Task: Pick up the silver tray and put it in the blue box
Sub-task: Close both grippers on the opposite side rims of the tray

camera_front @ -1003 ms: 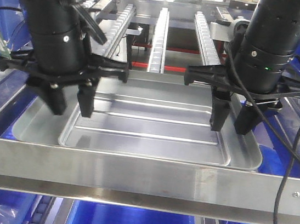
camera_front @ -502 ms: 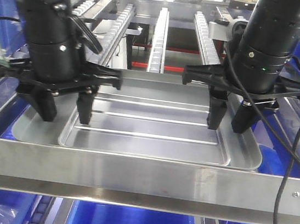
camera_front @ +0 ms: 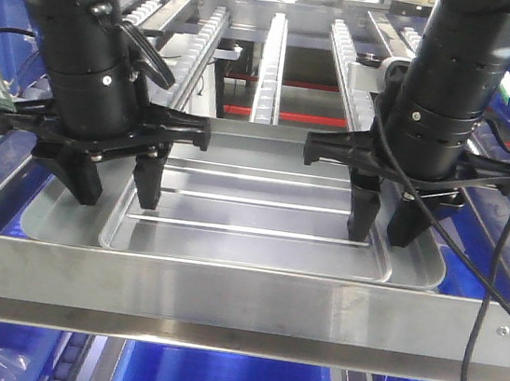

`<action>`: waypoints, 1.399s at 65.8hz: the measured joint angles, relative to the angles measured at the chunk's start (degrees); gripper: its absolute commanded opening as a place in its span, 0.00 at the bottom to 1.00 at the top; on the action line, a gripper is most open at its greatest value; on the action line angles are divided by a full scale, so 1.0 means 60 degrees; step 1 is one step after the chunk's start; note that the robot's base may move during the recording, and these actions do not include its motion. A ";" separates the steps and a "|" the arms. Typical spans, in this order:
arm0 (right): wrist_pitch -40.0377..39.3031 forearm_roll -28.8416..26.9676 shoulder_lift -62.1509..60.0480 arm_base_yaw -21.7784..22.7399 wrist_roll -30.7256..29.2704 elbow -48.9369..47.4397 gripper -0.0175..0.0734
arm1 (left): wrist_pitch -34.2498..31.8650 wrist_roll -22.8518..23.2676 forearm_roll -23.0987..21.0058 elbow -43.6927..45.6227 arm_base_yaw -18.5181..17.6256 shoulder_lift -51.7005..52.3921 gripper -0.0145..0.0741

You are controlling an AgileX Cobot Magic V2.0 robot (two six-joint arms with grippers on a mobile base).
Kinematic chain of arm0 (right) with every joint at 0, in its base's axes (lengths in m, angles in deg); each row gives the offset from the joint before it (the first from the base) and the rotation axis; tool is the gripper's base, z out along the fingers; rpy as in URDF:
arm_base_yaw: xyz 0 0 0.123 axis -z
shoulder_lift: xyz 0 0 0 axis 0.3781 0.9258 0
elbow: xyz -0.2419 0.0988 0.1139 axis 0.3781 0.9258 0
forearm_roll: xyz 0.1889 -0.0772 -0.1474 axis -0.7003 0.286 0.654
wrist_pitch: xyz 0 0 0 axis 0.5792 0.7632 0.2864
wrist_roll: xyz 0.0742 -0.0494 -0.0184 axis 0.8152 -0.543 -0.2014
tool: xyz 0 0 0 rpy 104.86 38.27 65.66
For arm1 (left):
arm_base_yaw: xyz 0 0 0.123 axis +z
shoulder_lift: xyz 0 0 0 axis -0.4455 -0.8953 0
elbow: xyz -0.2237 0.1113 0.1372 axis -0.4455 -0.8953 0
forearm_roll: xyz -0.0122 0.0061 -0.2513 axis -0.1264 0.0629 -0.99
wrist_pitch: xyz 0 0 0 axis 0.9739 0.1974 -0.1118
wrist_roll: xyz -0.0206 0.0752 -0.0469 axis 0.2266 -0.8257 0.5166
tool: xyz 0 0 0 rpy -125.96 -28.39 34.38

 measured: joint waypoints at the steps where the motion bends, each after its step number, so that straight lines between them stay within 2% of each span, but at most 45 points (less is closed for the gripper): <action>1: 0.0000 0.0000 0.0006 0.0000 0.0000 0.0000 0.52 | 0.0000 0.0000 0.0000 0.0000 0.0000 -0.0016 0.46; 58: -0.0032 -0.0012 0.0118 0.0000 0.0000 0.0000 0.50 | -0.0097 -0.0002 -0.0105 0.0035 0.0000 -0.0130 0.46; 63: -0.0032 -0.0012 0.0118 0.0000 0.0000 0.0000 0.50 | -0.0113 -0.0002 -0.0164 0.0035 0.0000 -0.0130 0.42; 83: -0.0032 -0.0012 0.0118 0.0000 0.0000 0.0000 0.49 | -0.0170 -0.0002 -0.0269 0.0035 -0.0014 -0.0130 0.15; 87: -0.0032 -0.0012 0.0118 0.0000 0.0000 0.0000 0.45 | -0.0151 -0.0002 -0.0269 0.0049 -0.0014 -0.0130 0.15; 92: -0.0012 -0.0012 0.0118 0.0000 0.0000 0.0000 0.35 | -0.0133 -0.0002 -0.0269 0.0049 -0.0014 -0.0130 0.15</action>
